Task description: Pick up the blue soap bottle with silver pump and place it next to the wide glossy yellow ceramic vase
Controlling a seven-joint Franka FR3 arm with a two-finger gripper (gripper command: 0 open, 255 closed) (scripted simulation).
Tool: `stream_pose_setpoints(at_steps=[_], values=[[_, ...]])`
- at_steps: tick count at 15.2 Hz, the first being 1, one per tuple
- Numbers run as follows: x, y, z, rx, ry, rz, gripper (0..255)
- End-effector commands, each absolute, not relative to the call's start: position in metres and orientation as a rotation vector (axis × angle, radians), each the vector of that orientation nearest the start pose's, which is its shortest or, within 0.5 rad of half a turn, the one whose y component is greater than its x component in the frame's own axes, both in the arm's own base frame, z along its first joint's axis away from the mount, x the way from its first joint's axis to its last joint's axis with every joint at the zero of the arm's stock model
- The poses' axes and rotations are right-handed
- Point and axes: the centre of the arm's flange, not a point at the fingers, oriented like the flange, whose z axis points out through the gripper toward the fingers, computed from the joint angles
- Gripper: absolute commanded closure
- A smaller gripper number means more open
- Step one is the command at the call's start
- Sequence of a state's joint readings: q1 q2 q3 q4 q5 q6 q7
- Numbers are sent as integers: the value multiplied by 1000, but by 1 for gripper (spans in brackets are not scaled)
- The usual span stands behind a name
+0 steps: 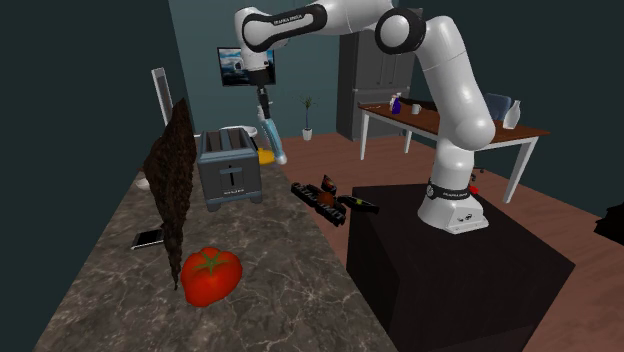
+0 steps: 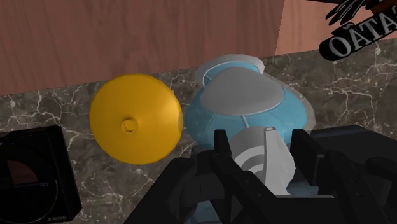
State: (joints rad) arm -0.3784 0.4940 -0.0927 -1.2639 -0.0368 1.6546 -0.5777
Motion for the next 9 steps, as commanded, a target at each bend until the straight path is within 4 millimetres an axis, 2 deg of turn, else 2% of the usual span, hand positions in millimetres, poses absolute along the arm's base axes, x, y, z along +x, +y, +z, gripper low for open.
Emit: stream_pose_setpoints(at_steps=[1, 6, 9], values=[[620, -304, 457, -3149, -189, 201, 255], [620, -304, 430, -3149, -189, 201, 255], [620, -304, 428, -3149, -189, 201, 255]])
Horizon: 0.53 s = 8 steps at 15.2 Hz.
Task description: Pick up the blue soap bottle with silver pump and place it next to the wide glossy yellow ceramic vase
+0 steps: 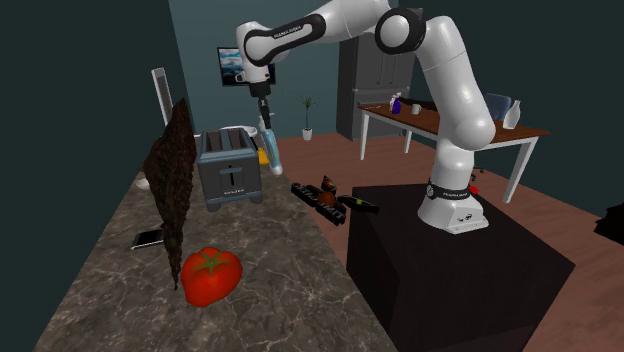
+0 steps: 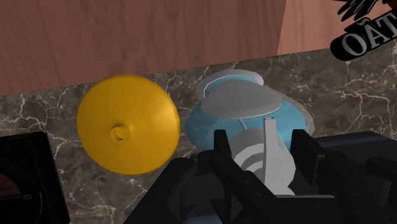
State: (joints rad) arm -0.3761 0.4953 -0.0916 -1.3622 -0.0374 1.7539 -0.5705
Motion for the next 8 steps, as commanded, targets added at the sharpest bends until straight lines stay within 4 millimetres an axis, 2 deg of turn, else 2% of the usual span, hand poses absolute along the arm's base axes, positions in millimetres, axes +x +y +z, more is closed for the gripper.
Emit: stream_pose_setpoints(at_steps=[1, 6, 7, 8], values=[[620, -304, 428, -3149, -189, 201, 255], [620, -304, 428, -3149, -189, 201, 255], [620, -304, 428, -3149, -189, 201, 0], [620, -304, 427, -3149, -189, 201, 0]])
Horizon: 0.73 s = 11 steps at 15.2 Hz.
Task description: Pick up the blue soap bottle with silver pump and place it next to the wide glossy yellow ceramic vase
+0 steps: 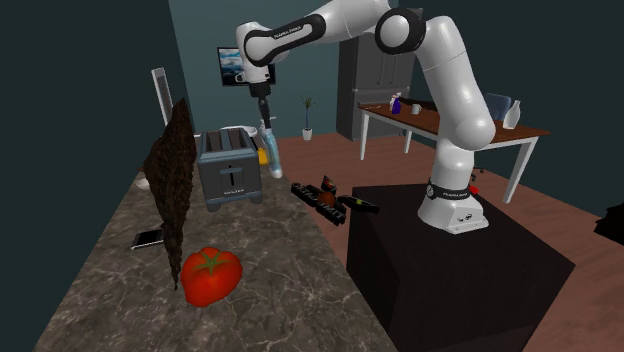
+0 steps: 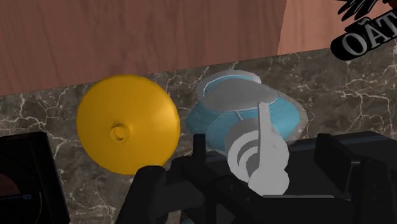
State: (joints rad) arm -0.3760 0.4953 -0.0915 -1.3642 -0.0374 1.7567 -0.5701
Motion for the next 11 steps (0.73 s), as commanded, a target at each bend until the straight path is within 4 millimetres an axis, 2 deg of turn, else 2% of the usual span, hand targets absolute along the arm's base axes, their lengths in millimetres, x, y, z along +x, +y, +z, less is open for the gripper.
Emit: stream_pose_setpoints(at_steps=[1, 4, 8, 11], values=[[620, -304, 427, -3149, -189, 201, 0], [620, -304, 427, -3149, -189, 201, 0], [627, -302, 477, -3149, -189, 201, 0], [627, -302, 477, -3149, -189, 201, 0]])
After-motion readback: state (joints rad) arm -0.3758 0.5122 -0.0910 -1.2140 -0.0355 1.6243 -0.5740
